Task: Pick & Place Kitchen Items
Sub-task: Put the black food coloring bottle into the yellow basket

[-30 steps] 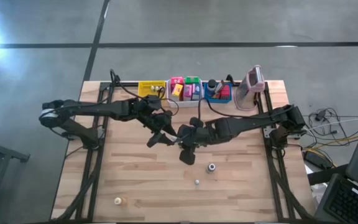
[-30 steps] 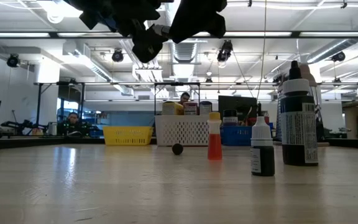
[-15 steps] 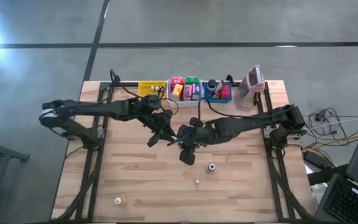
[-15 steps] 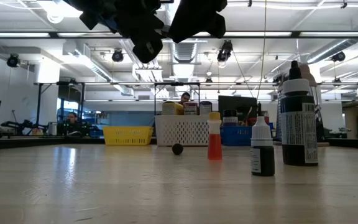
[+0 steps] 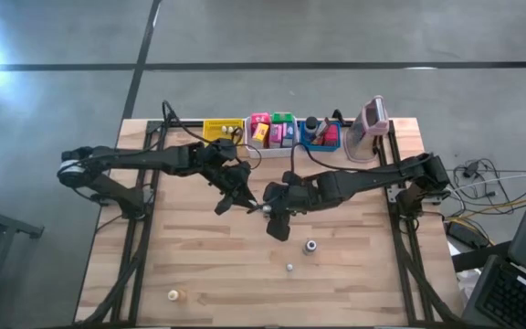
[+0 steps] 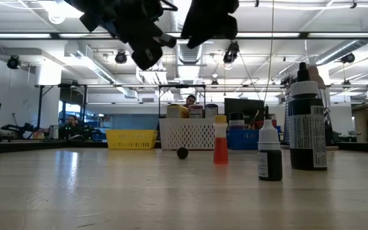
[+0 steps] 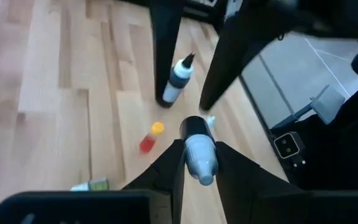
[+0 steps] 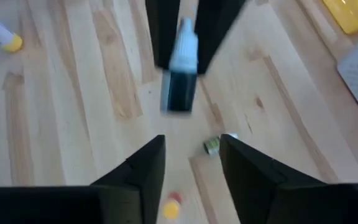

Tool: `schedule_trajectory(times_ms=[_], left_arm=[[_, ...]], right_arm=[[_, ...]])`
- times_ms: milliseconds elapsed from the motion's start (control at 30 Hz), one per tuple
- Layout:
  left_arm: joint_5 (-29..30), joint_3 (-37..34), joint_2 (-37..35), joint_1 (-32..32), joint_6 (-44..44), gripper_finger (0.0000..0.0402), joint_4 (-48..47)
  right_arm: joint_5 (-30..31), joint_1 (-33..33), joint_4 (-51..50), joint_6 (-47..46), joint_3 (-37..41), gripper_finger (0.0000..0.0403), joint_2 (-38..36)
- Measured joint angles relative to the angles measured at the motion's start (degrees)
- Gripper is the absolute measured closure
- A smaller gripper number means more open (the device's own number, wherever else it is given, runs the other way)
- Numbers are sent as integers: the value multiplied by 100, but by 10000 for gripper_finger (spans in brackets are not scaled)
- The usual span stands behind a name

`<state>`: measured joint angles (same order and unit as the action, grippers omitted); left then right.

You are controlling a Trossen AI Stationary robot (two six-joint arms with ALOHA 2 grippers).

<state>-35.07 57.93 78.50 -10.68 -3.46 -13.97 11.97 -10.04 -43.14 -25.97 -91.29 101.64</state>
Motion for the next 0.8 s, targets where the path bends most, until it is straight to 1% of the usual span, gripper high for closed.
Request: schedule_trajectory(times_ms=[133,200,333,433,500,600,700,800], left_arm=[[15,0,-165,-253,6,323,-423],[115,0,-263,-392,24,323,-698],[739,0,-550,-682,40,323,-1267],[1246,0,-756,-896,54,323,-1651],[1472,13,-895,-1043,68,323,-1911],[1772,141,-1025,-1264,224,323,-2442],[2243,291,-1074,-1480,455,323,-2852],[2748,396,-1040,-1684,770,323,-3062]], right_arm=[[59,0,-468,-278,0,229,-230],[243,-3,-840,-500,0,223,-338],[778,-7,-1899,-1044,16,225,-549],[1171,-2,-2644,-1507,74,235,-709],[1320,-2,-2997,-1726,178,243,-805],[1368,-2,-3068,-1845,452,255,-1083],[1366,25,-3058,-2032,786,268,-1442],[1368,39,-3050,-2327,1195,279,-1857]])
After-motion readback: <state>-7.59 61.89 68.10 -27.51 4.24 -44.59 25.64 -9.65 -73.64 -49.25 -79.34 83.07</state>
